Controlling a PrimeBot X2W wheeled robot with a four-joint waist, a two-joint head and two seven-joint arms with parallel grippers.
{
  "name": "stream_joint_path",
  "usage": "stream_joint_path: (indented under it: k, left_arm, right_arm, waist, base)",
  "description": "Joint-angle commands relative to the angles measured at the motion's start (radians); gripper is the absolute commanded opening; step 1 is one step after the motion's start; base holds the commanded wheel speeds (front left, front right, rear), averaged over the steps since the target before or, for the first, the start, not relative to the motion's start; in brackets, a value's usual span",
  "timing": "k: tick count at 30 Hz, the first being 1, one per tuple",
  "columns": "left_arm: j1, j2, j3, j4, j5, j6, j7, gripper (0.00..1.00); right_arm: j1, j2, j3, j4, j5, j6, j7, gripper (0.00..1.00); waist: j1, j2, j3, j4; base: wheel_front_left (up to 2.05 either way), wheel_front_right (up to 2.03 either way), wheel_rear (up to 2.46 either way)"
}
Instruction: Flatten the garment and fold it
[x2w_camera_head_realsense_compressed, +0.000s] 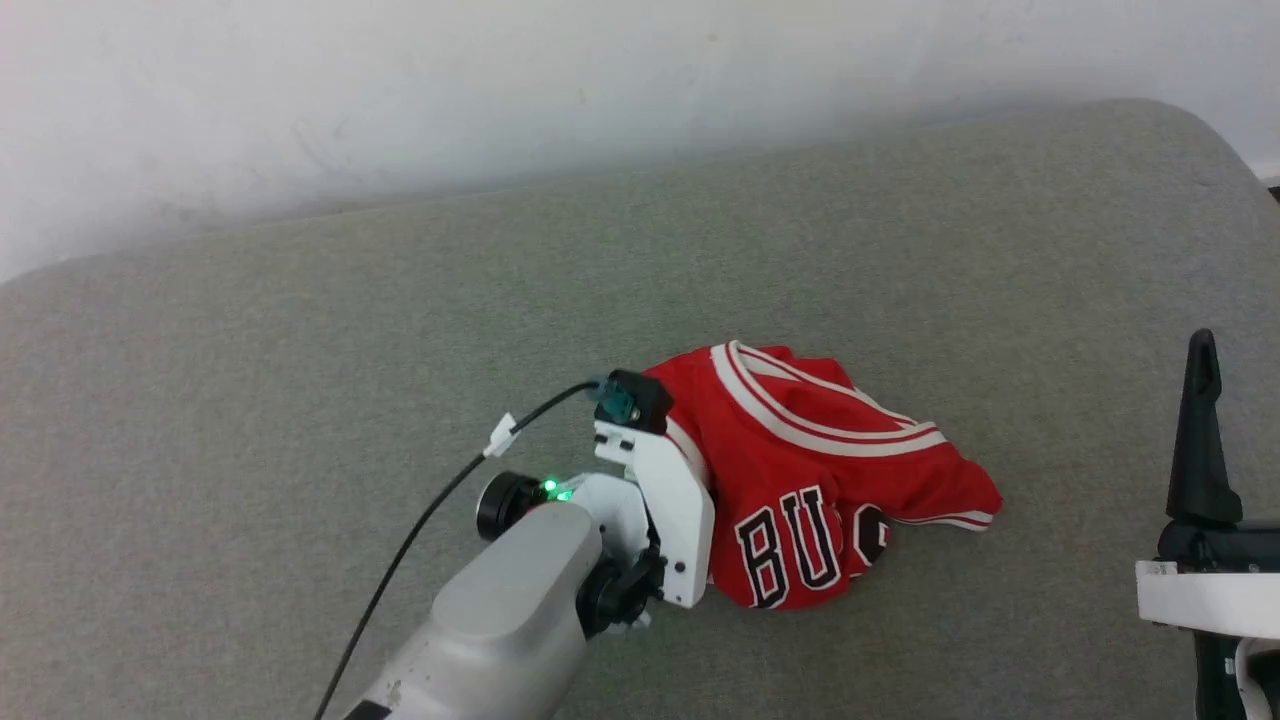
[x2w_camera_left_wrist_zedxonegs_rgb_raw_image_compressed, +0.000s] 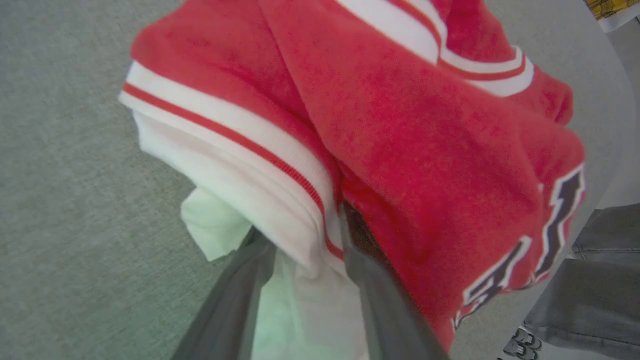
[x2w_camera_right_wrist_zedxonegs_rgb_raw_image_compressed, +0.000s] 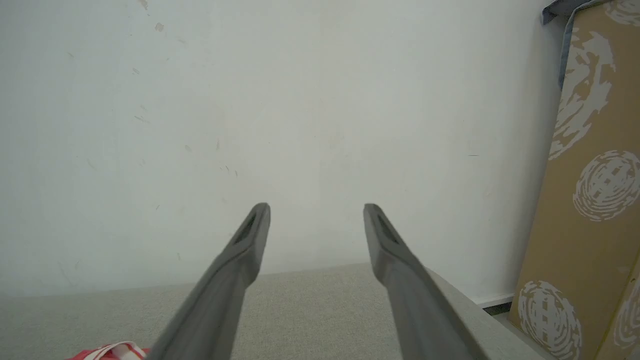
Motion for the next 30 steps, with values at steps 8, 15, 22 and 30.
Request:
stream_joint_path:
  k: [8, 15, 22, 30]
  left_arm:
    - [-0.062, 0.001, -0.005, -0.092, -0.067, -0.023, -0.074, 1.0]
    - [0.005, 0.07, 0.08, -0.319, -0.038, 0.026, -0.309, 1.0]
    - [0.216, 0.195, 0.204, -0.61, 0.029, 0.136, -0.59, 1.0]
    - [0.515, 0.214, 0.449, -0.89, 0.154, 0.155, -0.629, 1.0]
  right_arm:
    - [0.005, 0.003, -0.002, -0.002, -0.009, -0.001, -0.005, 1.0]
    - [0.019, 0.003, 0.008, -0.01, -0.006, -0.001, -0.005, 1.0]
    - [0.043, 0.003, 0.013, -0.022, -0.005, -0.001, -0.005, 1.0]
    - [0.073, 0.003, 0.025, -0.019, 0.002, -0.001, -0.005, 1.0]
  waist:
    - [-0.0002, -0.0001, -0.034, 0.082]
    - [-0.0002, -0.0001, -0.051, 0.115]
    - [-0.0002, -0.0001, -0.055, 0.127]
    - [-0.0002, -0.0001, -0.053, 0.135]
  base:
    - [0.0, 0.0, 0.0]
    - [0.0, 0.0, 0.0]
    - [0.0, 0.0, 0.0]
    - [0.0, 0.0, 0.0]
